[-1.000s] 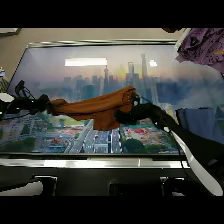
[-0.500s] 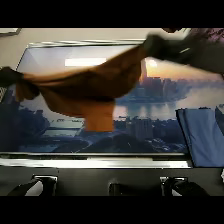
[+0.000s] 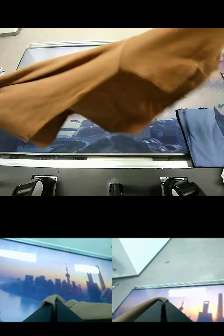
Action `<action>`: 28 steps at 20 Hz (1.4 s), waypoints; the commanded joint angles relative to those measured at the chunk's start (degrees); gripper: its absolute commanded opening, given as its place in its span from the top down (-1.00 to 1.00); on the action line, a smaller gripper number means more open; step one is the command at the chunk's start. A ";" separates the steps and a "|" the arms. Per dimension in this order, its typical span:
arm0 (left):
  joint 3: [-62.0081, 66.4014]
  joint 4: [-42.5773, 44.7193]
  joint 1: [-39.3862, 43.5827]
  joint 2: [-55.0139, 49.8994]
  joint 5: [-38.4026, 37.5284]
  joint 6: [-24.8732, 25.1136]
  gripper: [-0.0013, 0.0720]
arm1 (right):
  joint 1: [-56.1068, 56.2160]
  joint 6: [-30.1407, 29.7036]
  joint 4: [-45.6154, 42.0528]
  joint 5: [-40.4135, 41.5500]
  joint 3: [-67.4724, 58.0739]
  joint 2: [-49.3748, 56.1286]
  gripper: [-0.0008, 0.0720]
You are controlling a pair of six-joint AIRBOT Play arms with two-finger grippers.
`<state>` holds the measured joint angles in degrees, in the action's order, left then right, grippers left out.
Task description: Fold the clothes and pants, and hang the long-sleeved shirts on hangers.
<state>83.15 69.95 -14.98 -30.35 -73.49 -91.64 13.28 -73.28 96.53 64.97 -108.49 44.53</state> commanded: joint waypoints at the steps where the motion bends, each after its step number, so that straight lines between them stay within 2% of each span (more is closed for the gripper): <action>1: -0.15 4.24 -0.04 2.25 -2.47 -2.93 0.92 | -0.02 3.37 -4.96 1.16 -0.39 1.68 0.91; 6: -9.53 -4.04 -0.04 -9.64 -1.64 1.53 0.92 | 0.20 4.94 -1.01 -0.20 -0.35 19.93 0.91; 11: -20.26 -5.49 -0.02 -30.82 16.26 1.64 0.92 | 0.20 3.67 6.16 -11.72 -0.35 45.64 0.91; 15: -20.17 -10.19 0.09 -49.44 24.30 1.66 0.92 | 0.26 4.15 16.79 -17.40 -0.35 61.70 0.91; 18: -20.15 -13.09 0.07 -57.70 27.12 1.66 0.92 | 0.26 4.13 24.11 -15.82 -0.35 68.89 0.91; 21: -20.15 -14.53 0.07 -60.59 27.47 1.66 0.91 | 0.26 4.07 26.14 -12.11 -0.35 71.28 0.90; 22: -20.06 -14.53 0.02 -60.43 27.36 1.66 0.90 | 0.24 3.69 26.23 -10.93 -0.37 71.25 0.75; 23: -19.43 -14.51 -0.28 -60.22 26.14 1.66 0.84 | 0.04 3.41 26.40 -9.11 -0.37 70.82 0.58; 24: -17.97 -14.51 -1.07 -59.91 23.67 1.66 0.52 | -0.57 2.82 26.49 -6.51 -0.37 69.85 0.30; 25: -15.98 -14.49 -2.32 -59.39 20.44 1.68 -0.13 | -1.42 0.00 26.71 -3.30 -0.37 68.37 0.05; 26: -14.03 -14.49 -3.89 -58.49 17.25 2.21 -0.63 | -2.69 -4.63 26.58 1.09 -0.37 66.23 0.03; 27: -12.26 -14.49 -5.95 -56.96 14.21 4.20 -0.73 | -4.15 -8.57 25.92 5.79 -0.35 63.95 0.03; 28: -11.41 -14.47 -8.09 -54.95 12.04 5.99 -0.73 | -5.97 -12.39 24.87 10.97 -0.35 61.40 0.03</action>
<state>68.40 55.70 -19.18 -87.74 -54.19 -88.71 10.50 -75.99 121.99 63.07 -108.81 110.41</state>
